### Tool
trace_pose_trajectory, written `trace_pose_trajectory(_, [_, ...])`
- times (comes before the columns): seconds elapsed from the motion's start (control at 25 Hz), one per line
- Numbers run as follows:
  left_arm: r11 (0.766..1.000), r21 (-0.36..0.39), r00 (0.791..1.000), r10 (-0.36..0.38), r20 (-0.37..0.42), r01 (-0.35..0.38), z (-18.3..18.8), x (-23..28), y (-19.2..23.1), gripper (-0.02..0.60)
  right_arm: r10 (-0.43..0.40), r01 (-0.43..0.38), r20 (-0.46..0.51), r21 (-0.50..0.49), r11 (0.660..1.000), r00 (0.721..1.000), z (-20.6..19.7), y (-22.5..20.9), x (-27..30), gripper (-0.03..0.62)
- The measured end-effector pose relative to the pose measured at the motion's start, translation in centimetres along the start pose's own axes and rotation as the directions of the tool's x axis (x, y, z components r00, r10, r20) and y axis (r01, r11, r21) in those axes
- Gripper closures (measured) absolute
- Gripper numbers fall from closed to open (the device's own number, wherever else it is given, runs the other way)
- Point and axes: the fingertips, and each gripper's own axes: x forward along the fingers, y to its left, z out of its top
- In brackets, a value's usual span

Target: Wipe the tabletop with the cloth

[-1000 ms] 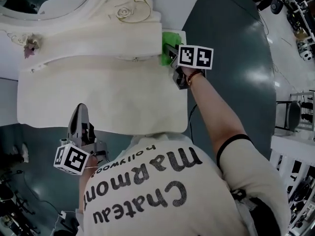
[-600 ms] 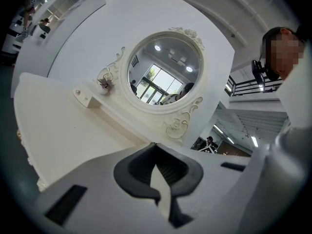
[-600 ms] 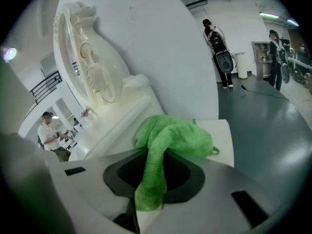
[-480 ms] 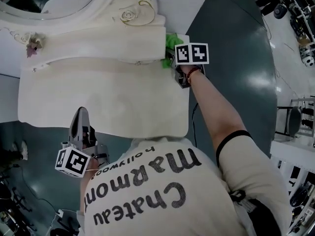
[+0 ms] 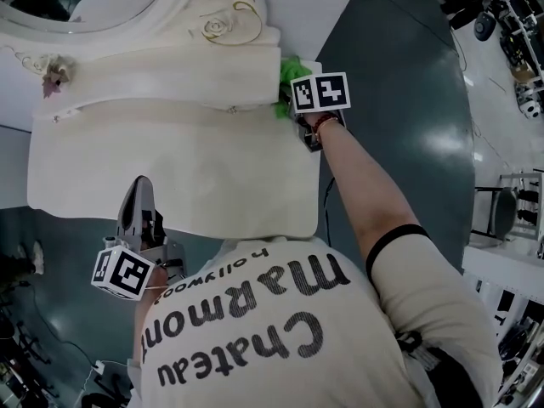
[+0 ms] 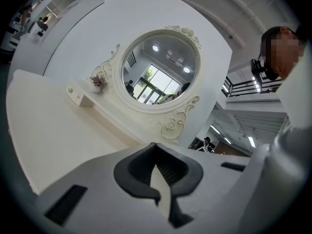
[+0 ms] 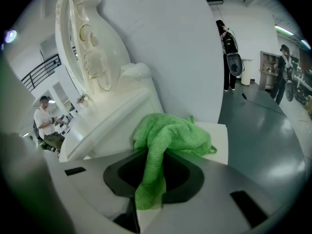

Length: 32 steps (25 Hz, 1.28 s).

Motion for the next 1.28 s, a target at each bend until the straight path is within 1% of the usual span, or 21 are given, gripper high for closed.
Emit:
trace_pose_trajectory(0.12, [1.0, 0.005, 1.0, 0.005, 0.007, -0.005, 0.2, 0.0, -0.3, 0.575, -0.015, 0.015, -0.005, -0.027, 1.0, 1.0, -0.1, -0.3, -0.3, 0.497])
trace_pose_trajectory(0.32, [1.0, 0.011, 1.0, 0.005, 0.024, -0.005, 0.3, 0.2, -0.9, 0.575, -0.031, 0.031, -0.004, -0.04, 0.999, 1.0, -0.3, -1.2, -0.8, 0.497])
trace_pose_trajectory(0.52, [1.0, 0.005, 0.999, -0.007, 0.036, 0.007, -0.9, -0.4, -3.2, 0.575, -0.039, 0.039, 0.001, -0.043, 0.998, 0.999, -1.3, -2.6, -3.2, 0.497])
trace_pose_trajectory(0.8, [1.0, -0.009, 0.998, -0.012, 0.054, 0.012, -2.0, -1.7, -4.5, 0.574, -0.048, 0.049, 0.018, -0.056, 0.997, 0.999, -1.8, -3.1, -5.2, 0.497])
trace_pose_trajectory(1.0, [1.0, -0.023, 0.998, 0.005, 0.062, -0.003, -3.2, -2.2, -3.9, 0.575, -0.054, 0.055, 0.014, -0.058, 0.997, 0.998, -2.3, -3.9, -5.1, 0.497])
trace_pose_trajectory(1.16, [1.0, -0.028, 0.998, 0.015, 0.066, -0.013, -3.2, -2.6, -2.8, 0.575, -0.075, 0.076, 0.025, -0.05, 0.996, 0.997, -2.5, -4.0, -4.7, 0.497])
trace_pose_trajectory(1.28, [1.0, -0.025, 0.997, 0.01, 0.074, -0.008, -2.8, -2.7, -2.8, 0.575, -0.096, 0.097, 0.03, -0.054, 0.994, 0.995, -2.6, -4.4, -5.0, 0.497])
